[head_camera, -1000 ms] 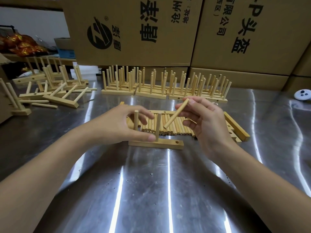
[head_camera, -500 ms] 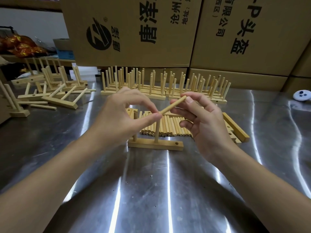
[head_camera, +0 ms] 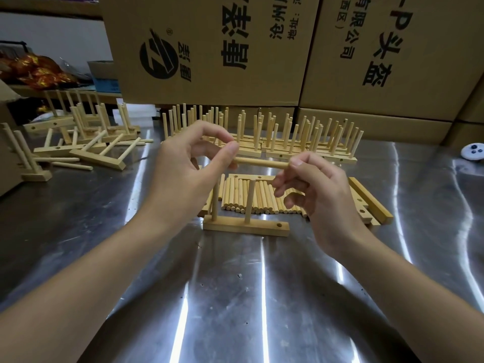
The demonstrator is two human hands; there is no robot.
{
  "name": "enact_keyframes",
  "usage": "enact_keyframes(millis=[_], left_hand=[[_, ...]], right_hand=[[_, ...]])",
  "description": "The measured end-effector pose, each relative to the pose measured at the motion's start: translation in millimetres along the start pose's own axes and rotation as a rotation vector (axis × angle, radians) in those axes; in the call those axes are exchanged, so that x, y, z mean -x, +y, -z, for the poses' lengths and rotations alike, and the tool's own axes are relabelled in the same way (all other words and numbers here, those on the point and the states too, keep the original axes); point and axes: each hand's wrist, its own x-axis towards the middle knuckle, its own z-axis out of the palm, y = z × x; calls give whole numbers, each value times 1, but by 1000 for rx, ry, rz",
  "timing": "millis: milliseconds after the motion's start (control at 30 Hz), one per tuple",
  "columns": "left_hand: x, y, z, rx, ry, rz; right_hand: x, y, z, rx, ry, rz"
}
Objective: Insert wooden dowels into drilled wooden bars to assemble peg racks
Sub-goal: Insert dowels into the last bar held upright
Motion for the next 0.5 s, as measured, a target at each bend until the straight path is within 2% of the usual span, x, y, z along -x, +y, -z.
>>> enact_keyframes(millis=[333,500], left_hand=[[-1,-2,0,17,-21,51],[0,5,-1,54,-52,47]], right_hand=[[1,-3,-1,-96,-77,-16],[-1,0,0,119,-155,-10]])
